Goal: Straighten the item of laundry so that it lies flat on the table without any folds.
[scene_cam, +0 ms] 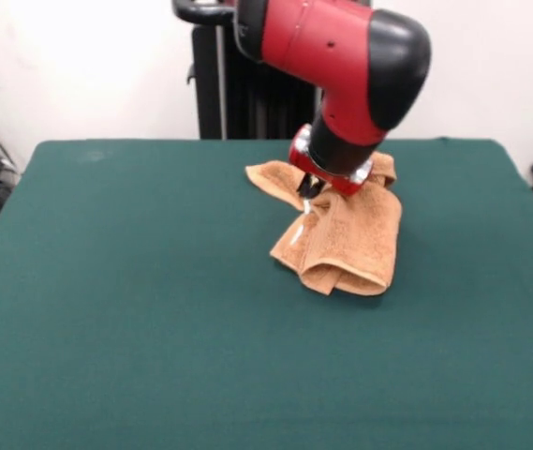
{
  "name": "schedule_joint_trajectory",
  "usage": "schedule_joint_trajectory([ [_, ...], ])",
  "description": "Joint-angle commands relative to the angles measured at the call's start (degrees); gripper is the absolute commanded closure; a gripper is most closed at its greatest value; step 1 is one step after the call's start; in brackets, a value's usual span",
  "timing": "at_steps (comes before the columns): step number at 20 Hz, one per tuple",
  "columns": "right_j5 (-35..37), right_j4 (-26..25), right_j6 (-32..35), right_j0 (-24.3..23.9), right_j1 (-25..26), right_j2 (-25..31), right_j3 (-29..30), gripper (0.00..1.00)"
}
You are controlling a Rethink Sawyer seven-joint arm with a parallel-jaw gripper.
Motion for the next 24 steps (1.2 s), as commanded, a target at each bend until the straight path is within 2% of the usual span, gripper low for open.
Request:
schedule_joint_trajectory([
  [1,-6.77,4.07,7.09,-0.43,-0.85,15.29,0.99,1.0],
  [11,-4.15,2.01,6.88,-1.44,-3.75,15.31,1.49,1.0],
  [16,-1.41,0.28,7.86,-0.71,-6.49,12.66,1.55,1.0],
  [19,-1.69,-0.06,8.84,-0.33,-6.47,11.53,1.54,1.0],
  [20,-2.73,-0.37,8.36,-0.67,-6.37,11.68,1.61,0.0],
  [24,-4.11,-0.07,9.04,-0.7,-6.24,11.62,2.09,0.0],
])
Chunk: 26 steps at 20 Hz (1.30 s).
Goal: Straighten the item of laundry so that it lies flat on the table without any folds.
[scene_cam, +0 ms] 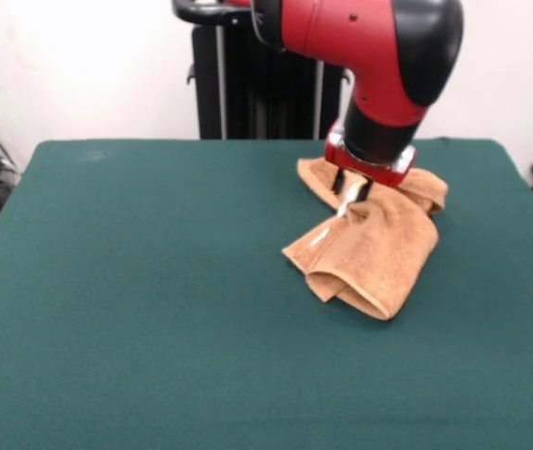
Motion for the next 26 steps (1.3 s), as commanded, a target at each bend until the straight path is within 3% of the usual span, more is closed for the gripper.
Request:
schedule_joint_trajectory([
  [1,-5.21,0.22,9.25,0.94,0.45,5.78,1.06,0.0],
  [15,-9.09,1.34,12.73,2.89,9.15,5.28,-5.27,0.0],
  [22,3.26,0.91,21.1,10.6,15.03,-4.52,-14.33,0.0],
  [26,10.64,1.28,21.68,12.5,14.7,-7.06,-16.5,0.0],
])
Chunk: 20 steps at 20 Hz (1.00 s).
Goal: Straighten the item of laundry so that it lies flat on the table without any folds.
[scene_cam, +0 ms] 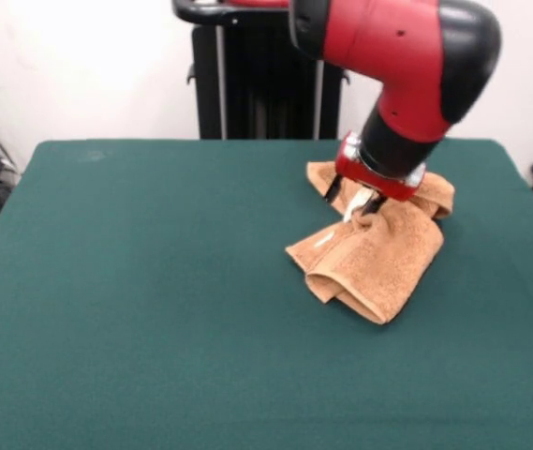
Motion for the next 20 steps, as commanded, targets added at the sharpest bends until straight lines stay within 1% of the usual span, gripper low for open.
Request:
schedule_joint_trajectory([
  [1,9.21,1.77,21.16,4.69,7.87,0.33,-9.3,0.0],
  [5,14.2,3.24,20.42,4.78,6.09,0.87,-8.83,0.0],
  [7,16.49,3.66,20.82,4.75,6.48,0.66,-9.75,0.0],
  [9,16.22,4.17,20.81,4.28,8.02,1.21,-10.87,0.0],
  [12,12.94,6.04,19.85,2.42,10.6,3.98,-11.66,0.0],
  [14,12.57,6.51,19.18,2.0,11.04,4.66,-11.77,0.0],
  [20,18.43,7.4,17.96,1.17,8.66,5.14,-11.12,0.0],
])
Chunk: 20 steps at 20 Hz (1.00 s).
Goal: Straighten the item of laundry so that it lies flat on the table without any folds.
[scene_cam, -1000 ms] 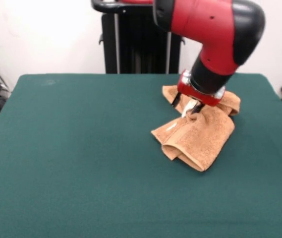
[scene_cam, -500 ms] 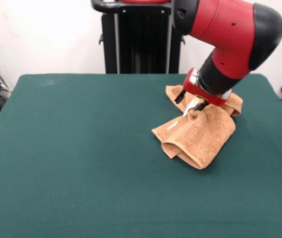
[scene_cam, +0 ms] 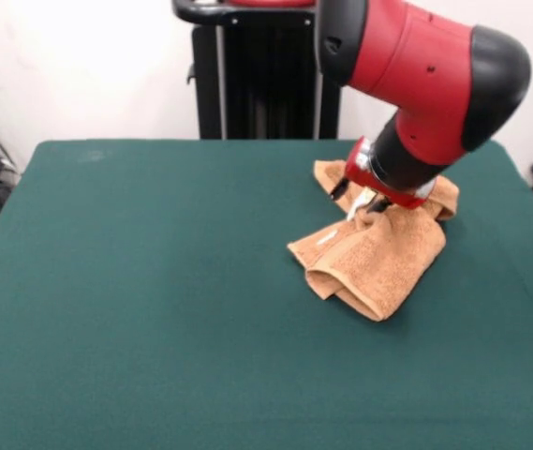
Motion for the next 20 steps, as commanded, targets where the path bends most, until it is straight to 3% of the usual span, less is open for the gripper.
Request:
schedule_joint_trajectory([
  [1,5.49,5.52,17.72,-0.5,2.98,8.96,-2.51,0.0],
  [5,5.06,5.88,16.75,-0.9,3.07,8.95,-1.53,0.0],
  [11,12.91,3.88,16.58,-0.83,1.3,6.5,-2.76,0.0],
  [16,11.06,4.04,16.74,-0.84,2.49,6.37,-2.96,0.0],
  [20,12.44,3.42,15.53,-0.81,-0.14,5.51,-1.27,0.0],
])
